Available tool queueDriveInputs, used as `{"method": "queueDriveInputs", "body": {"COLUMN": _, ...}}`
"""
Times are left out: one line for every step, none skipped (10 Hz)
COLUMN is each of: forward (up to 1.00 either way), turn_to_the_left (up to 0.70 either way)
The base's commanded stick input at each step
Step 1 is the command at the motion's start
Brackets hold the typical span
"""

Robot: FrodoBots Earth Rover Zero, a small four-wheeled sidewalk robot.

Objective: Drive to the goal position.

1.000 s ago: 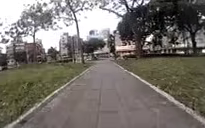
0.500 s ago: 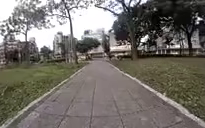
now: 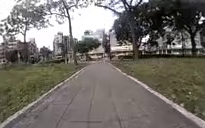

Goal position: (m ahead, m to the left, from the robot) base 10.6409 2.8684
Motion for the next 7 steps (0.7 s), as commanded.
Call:
{"method": "queueDriveInputs", "body": {"forward": 0.85, "turn_to_the_left": 0.0}}
{"method": "queueDriveInputs", "body": {"forward": 0.85, "turn_to_the_left": 0.0}}
{"method": "queueDriveInputs", "body": {"forward": 0.85, "turn_to_the_left": 0.0}}
{"method": "queueDriveInputs", "body": {"forward": 0.85, "turn_to_the_left": 0.0}}
{"method": "queueDriveInputs", "body": {"forward": 0.85, "turn_to_the_left": 0.0}}
{"method": "queueDriveInputs", "body": {"forward": 0.85, "turn_to_the_left": 0.0}}
{"method": "queueDriveInputs", "body": {"forward": 0.85, "turn_to_the_left": 0.0}}
